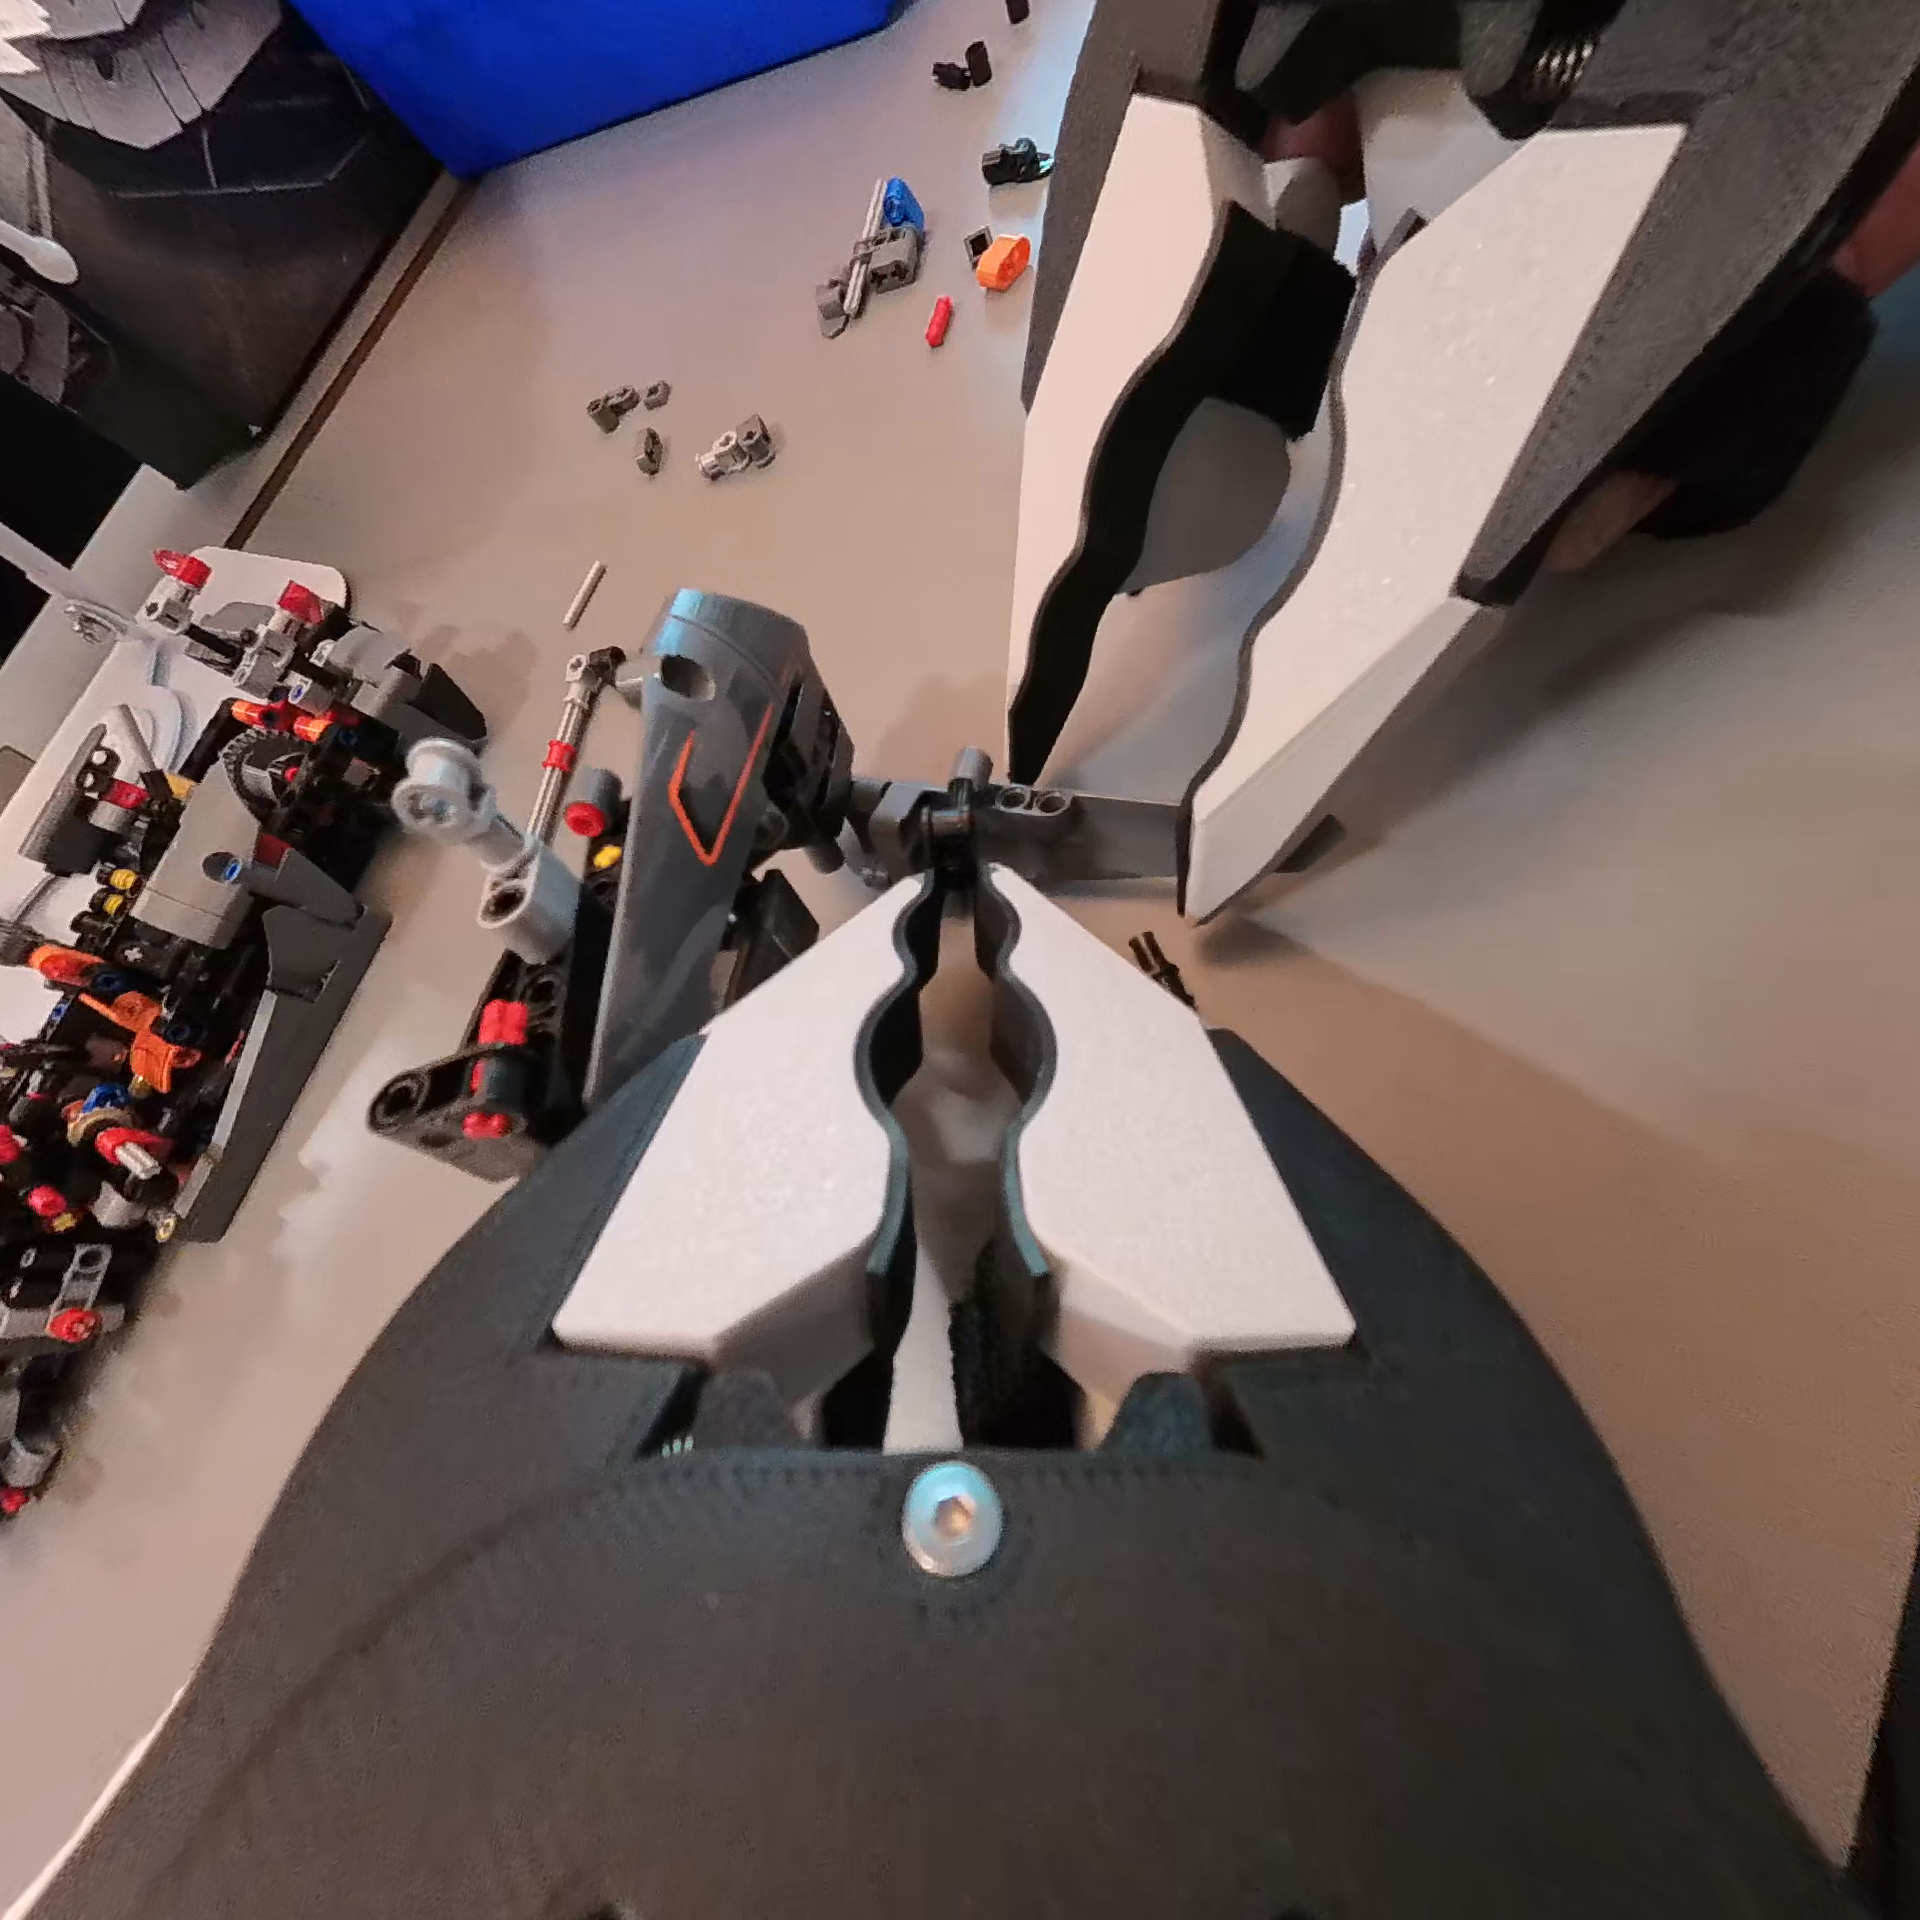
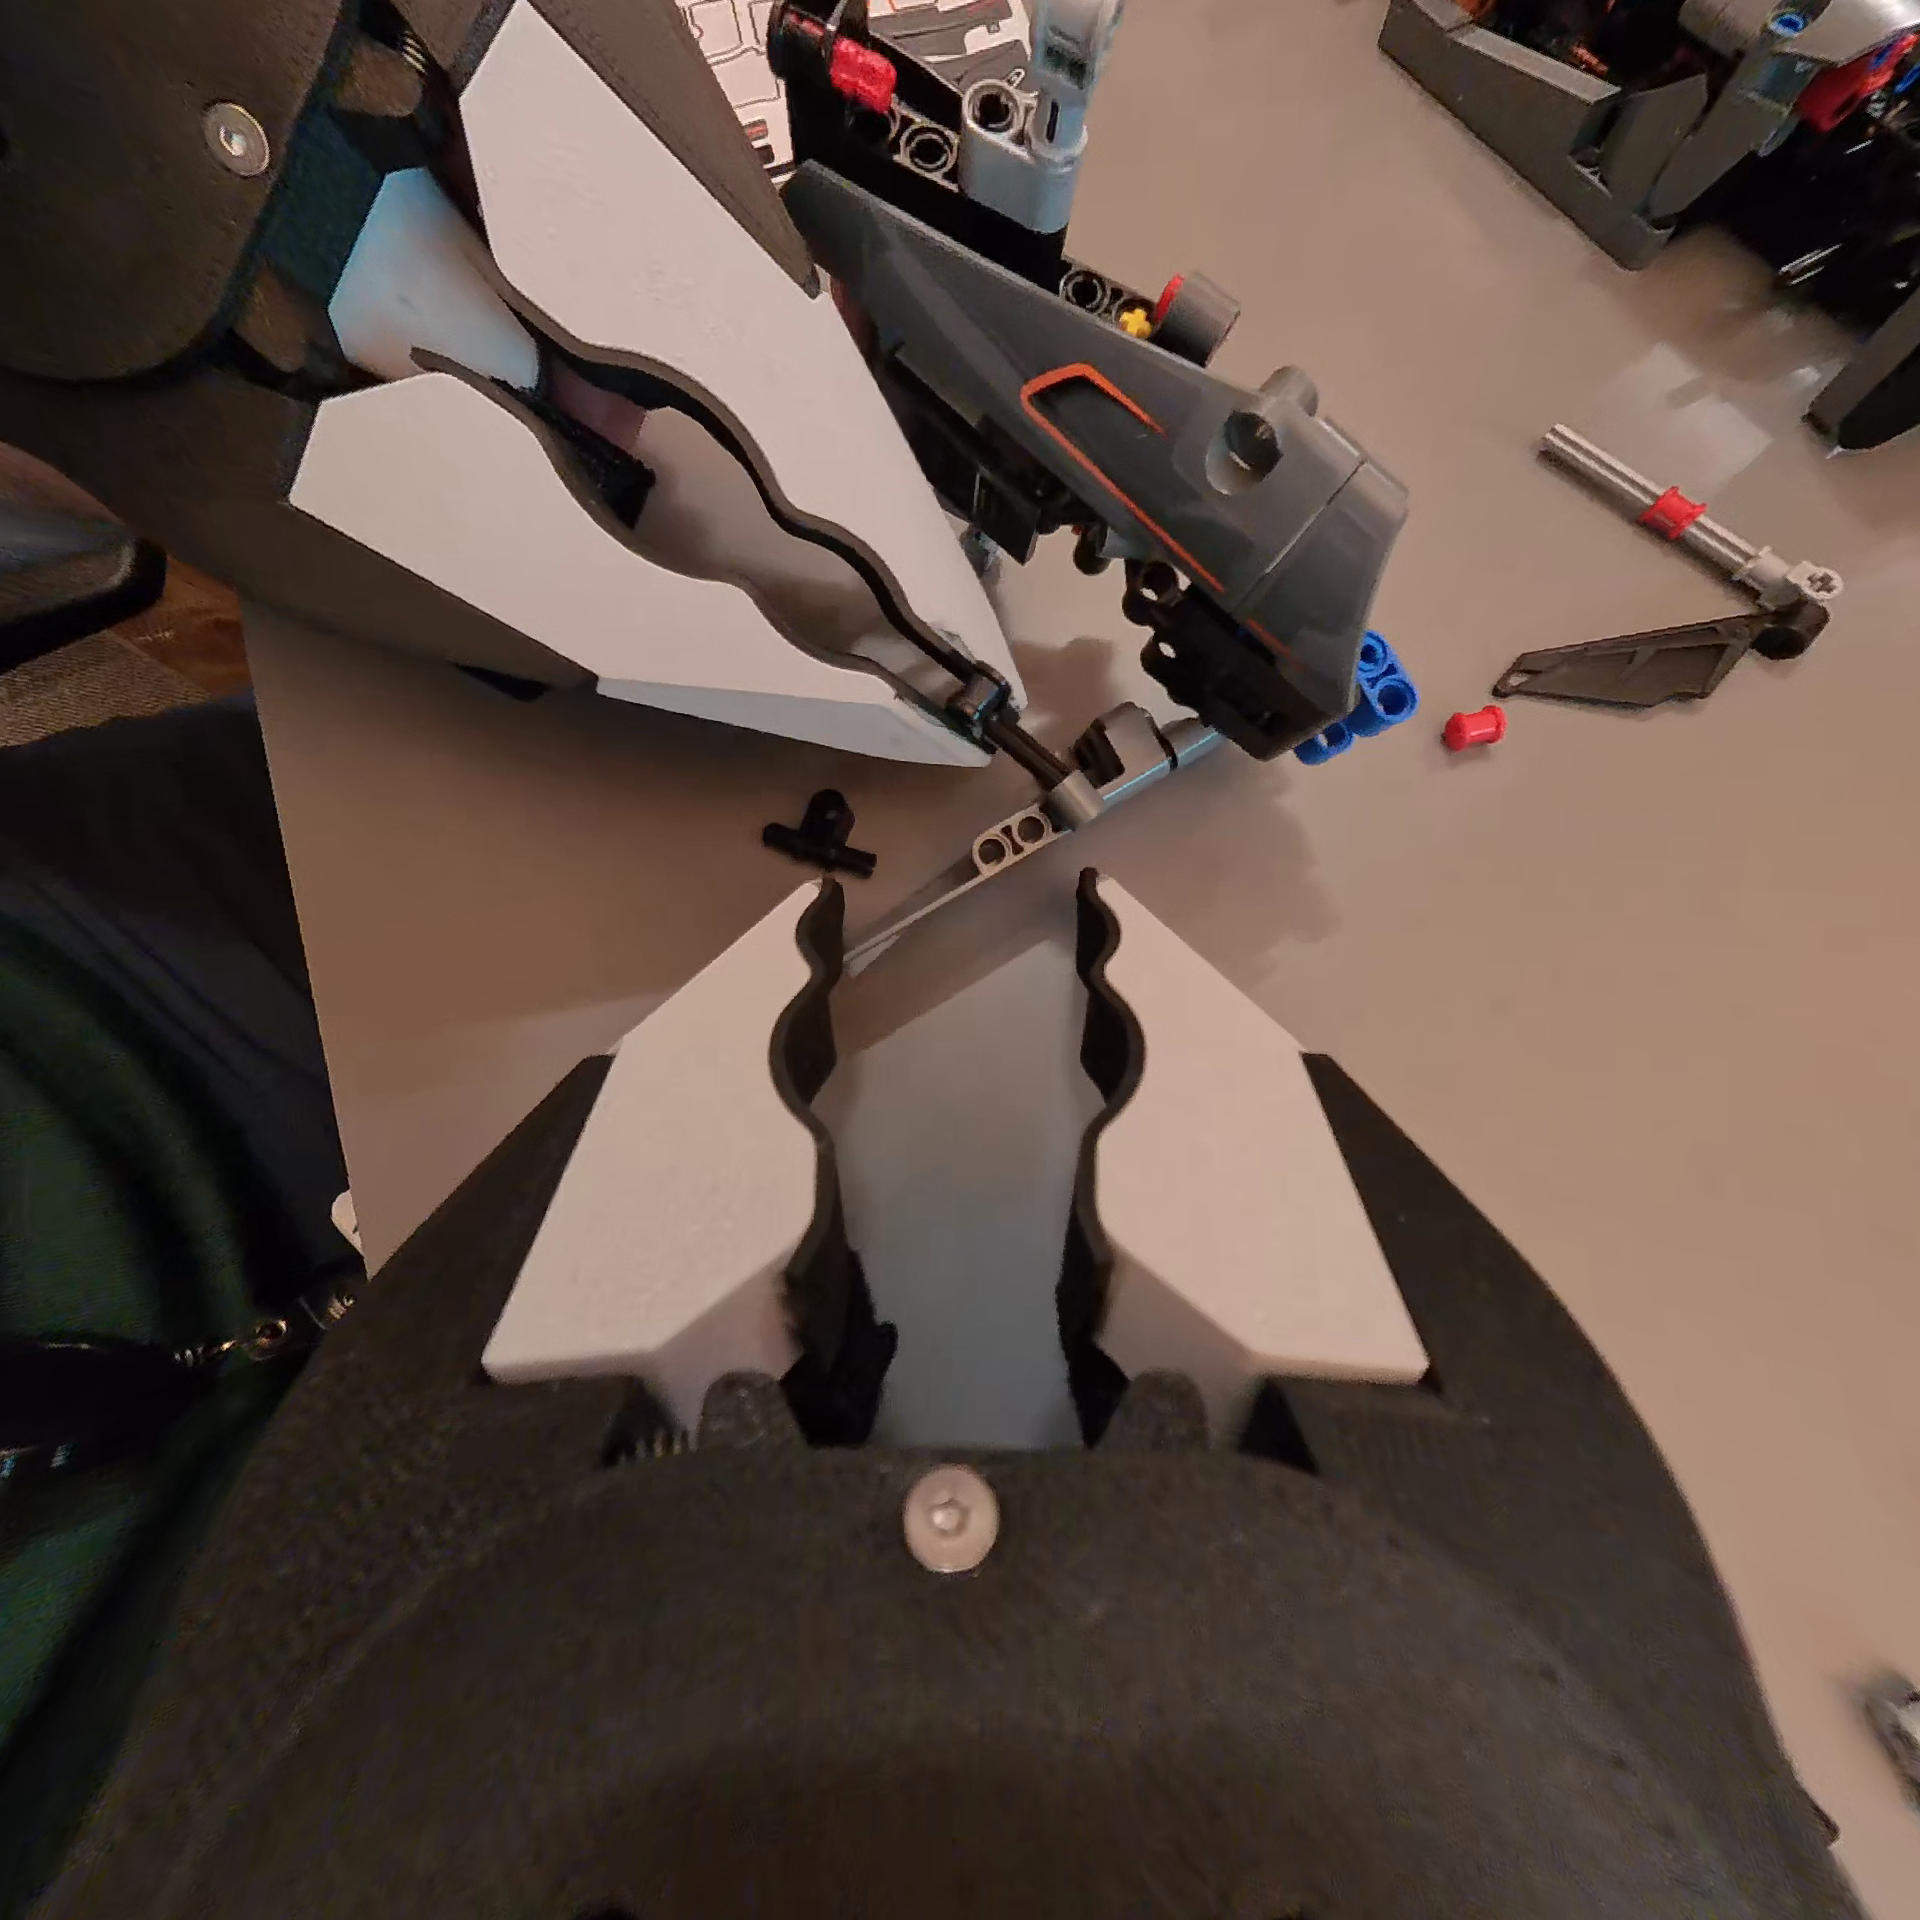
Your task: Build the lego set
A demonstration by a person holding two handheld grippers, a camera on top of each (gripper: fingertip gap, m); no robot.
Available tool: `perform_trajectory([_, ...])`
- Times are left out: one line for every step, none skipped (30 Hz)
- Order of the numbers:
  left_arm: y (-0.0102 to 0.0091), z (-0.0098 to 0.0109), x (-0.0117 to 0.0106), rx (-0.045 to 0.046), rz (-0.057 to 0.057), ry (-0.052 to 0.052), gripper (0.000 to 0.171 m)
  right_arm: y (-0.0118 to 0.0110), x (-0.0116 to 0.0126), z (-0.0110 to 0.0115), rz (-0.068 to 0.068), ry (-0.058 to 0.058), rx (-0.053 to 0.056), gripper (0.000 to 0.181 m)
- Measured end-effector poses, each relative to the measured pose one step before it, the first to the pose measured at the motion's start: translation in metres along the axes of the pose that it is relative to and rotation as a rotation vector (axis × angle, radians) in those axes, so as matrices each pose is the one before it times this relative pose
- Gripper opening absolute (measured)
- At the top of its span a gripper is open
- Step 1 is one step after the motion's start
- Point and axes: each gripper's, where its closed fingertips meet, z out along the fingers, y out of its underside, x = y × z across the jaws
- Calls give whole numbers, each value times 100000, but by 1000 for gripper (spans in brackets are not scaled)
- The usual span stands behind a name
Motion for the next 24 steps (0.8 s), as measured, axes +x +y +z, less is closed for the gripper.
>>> perform_trajectory([-45,27,-35,36,-212,134,4,-40,32,-4,55,46,167,44])
perform_trajectory([-13,49,-33,-267,137,59,4,-43,35,-3,33,54,188,45])
perform_trajectory([3,47,-12,-380,422,30,4,-29,12,3,1,-69,136,45])
perform_trajectory([-31,47,5,-186,438,102,4,11,16,16,-15,26,-156,45])
perform_trajectory([-35,29,-9,-151,84,216,4,-6,59,32,-65,256,-126,46])
perform_trajectory([-40,53,20,-127,-19,390,4,-24,8,30,-200,-82,-18,47])
perform_trajectory([-41,40,-23,-90,223,96,4,-22,10,54,-151,-154,-157,48])
perform_trajectory([-44,35,-42,-191,185,-68,4,-21,80,46,-58,195,-126,51])
perform_trajectory([-33,39,-25,-234,7,110,4,-39,97,40,-58,191,-31,52])
perform_trajectory([-32,34,-19,-189,-110,311,4,-39,49,49,-243,-137,-98,52])
perform_trajectory([-15,44,-1,-365,-181,364,4,19,-36,65,-783,-481,-408,52])
perform_trajectory([-22,61,-14,-317,89,168,4,27,49,76,-725,27,-497,53])
perform_trajectory([-40,57,-31,-151,305,44,4,-8,6,67,-723,-314,-298,54])
perform_trajectory([-14,85,-26,-395,47,168,4,-14,-41,47,-381,-801,-236,54])
perform_trajectory([-19,86,3,-384,-118,473,4,-59,-22,28,-205,-735,16,55])
perform_trajectory([-16,93,-50,-373,-125,243,4,43,122,36,-172,-44,-420,55])
perform_trajectory([-10,86,-53,-333,23,160,4,68,61,23,-813,-296,-512,55])
perform_trajectory([-6,76,-66,-363,-300,226,4,82,128,-5,-1311,274,-497,54])
perform_trajectory([-23,78,-21,-231,-560,571,4,29,117,-35,-691,243,-353,53])
perform_trajectory([-42,52,-44,-71,-317,330,4,33,52,-21,-541,-120,-391,52])
perform_trajectory([-22,34,-27,-216,-176,438,4,93,98,-10,-1153,305,-566,50])
perform_trajectory([-18,40,-19,-210,-360,551,4,39,117,-17,-833,226,-330,49])
perform_trajectory([-20,50,-14,-281,-638,497,4,5,70,-8,-259,-172,-195,49])
perform_trajectory([-28,48,-32,-191,-435,447,4,32,70,-13,-1009,-37,-279,49])
